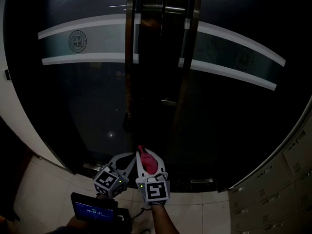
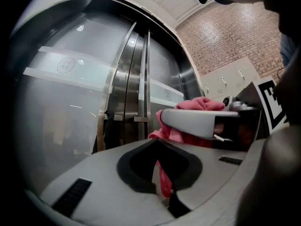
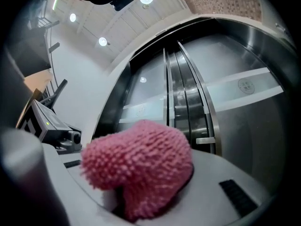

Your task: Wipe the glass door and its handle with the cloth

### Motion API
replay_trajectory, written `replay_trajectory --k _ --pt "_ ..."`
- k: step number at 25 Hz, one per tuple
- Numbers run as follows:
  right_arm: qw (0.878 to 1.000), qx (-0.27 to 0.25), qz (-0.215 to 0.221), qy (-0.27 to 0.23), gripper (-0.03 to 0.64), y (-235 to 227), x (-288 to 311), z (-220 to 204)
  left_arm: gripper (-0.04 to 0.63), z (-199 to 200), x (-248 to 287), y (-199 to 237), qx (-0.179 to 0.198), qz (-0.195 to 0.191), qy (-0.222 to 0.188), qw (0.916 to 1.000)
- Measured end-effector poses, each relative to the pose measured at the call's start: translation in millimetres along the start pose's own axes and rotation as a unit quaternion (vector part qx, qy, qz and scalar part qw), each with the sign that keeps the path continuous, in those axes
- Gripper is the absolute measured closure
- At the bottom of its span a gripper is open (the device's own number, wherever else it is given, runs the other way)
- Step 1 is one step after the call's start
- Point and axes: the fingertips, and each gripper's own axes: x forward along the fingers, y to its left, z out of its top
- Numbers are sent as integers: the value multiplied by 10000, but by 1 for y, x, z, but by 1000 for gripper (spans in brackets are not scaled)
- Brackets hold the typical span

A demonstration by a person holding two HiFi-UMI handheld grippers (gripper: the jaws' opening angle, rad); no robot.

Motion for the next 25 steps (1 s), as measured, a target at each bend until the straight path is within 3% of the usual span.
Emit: replay_trajectory --k 7,14,25 --pt "10000 14 -21 -10 561 14 -22 6 591 8 -20 -19 11 -106 0 9999" --pt "9999 27 -89 -142 561 28 -23 12 592 9 -32 -7 123 -183 -52 9997" --pt "9995 -35 -292 -127 566 33 -26 12 592 28 -44 -14 -44 -252 -152 9996"
